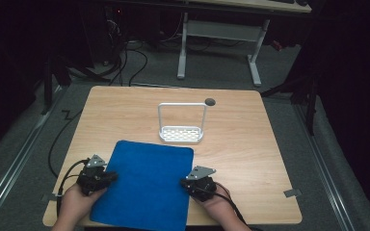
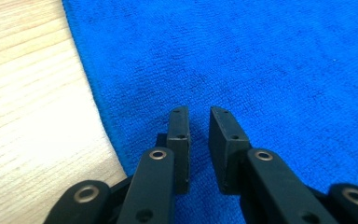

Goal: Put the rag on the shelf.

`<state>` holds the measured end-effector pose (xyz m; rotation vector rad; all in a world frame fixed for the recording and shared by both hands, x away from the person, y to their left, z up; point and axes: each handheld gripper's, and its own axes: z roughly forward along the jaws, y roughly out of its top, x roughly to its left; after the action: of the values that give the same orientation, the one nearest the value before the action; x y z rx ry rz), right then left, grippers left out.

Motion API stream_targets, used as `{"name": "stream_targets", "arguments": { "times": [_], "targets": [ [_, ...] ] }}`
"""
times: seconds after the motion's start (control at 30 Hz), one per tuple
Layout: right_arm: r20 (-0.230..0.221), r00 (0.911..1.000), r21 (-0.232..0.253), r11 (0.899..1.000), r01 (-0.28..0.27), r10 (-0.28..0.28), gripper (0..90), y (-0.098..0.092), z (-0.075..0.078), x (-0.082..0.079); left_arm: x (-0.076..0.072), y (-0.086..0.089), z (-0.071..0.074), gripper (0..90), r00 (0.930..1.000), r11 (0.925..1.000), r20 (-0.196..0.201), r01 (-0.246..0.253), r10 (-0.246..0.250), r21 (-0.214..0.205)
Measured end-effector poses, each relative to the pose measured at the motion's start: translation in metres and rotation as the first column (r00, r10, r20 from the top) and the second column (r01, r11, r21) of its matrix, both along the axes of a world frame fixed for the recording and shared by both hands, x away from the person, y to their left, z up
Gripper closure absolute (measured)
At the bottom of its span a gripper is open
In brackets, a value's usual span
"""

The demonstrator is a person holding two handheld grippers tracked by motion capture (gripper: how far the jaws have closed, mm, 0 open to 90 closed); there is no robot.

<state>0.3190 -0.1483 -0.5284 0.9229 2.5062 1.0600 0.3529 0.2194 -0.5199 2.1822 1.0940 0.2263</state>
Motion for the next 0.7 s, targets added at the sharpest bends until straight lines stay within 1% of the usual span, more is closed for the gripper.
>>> {"name": "stream_targets", "arguments": {
  "times": [0.03,0.1,0.2,0.3,0.33,0.4,0.5,0.6,0.63,0.67,0.7],
  "targets": [
    [-0.003,1.0,-0.005,1.0,0.005,-0.005,87.6,-0.002,0.001,0.0,0.0,-0.001,0.0,78.7,1.0,1.0,-0.003,0.006,-0.006,-0.007],
    [-0.004,0.9999,0.001,1.0,0.014,-0.014,87.6,-0.007,0.0,-0.002,-0.001,-0.004,0.0,78.8,0.9997,0.9997,-0.006,0.022,-0.022,-0.014],
    [-0.001,0.9997,0.007,1.0,0.025,-0.025,87.6,-0.016,0.0,-0.005,-0.005,-0.013,0.0,78.8,0.9983,0.9983,-0.005,0.057,-0.057,-0.014],
    [-0.005,0.9989,0.026,0.999,0.046,-0.046,87.7,-0.026,-0.002,-0.008,-0.01,-0.026,0.0,78.5,0.9941,0.9941,0.002,0.109,-0.109,-0.002],
    [-0.003,0.9983,0.025,0.998,0.059,-0.059,87.7,-0.032,-0.001,-0.011,-0.011,-0.03,0.0,77.4,0.9931,0.9931,0.005,0.117,-0.117,-0.003],
    [-0.002,0.998,0.025,0.998,0.063,-0.063,87.7,-0.035,-0.001,-0.012,-0.013,-0.036,0.0,77.2,0.9909,0.9909,0.006,0.134,-0.134,-0.003],
    [-0.003,0.9964,0.019,0.996,0.085,-0.085,87.7,-0.044,-0.001,-0.016,-0.015,-0.044,0.001,77.1,0.9857,0.9857,0.005,0.169,-0.169,0.002],
    [0.0,0.9951,0.013,0.995,0.099,-0.099,88.1,-0.053,0.0,-0.018,-0.018,-0.052,0.0,77.1,0.9814,0.9813,0.006,0.192,-0.192,-0.009],
    [0.0,0.9946,0.008,0.995,0.104,-0.104,88.2,-0.056,0.0,-0.019,-0.019,-0.055,0.0,77.1,0.9789,0.9789,0.007,0.204,-0.204,-0.011],
    [0.0,0.994,0.009,0.994,0.109,-0.109,88.2,-0.06,0.0,-0.019,-0.02,-0.058,0.0,77.2,0.9763,0.9763,0.011,0.216,-0.216,-0.01],
    [-0.005,0.9934,0.014,0.993,0.115,-0.115,88.2,-0.063,0.0,-0.019,-0.021,-0.061,0.0,77.3,0.9755,0.9755,0.015,0.22,-0.22,-0.01]
  ]
}}
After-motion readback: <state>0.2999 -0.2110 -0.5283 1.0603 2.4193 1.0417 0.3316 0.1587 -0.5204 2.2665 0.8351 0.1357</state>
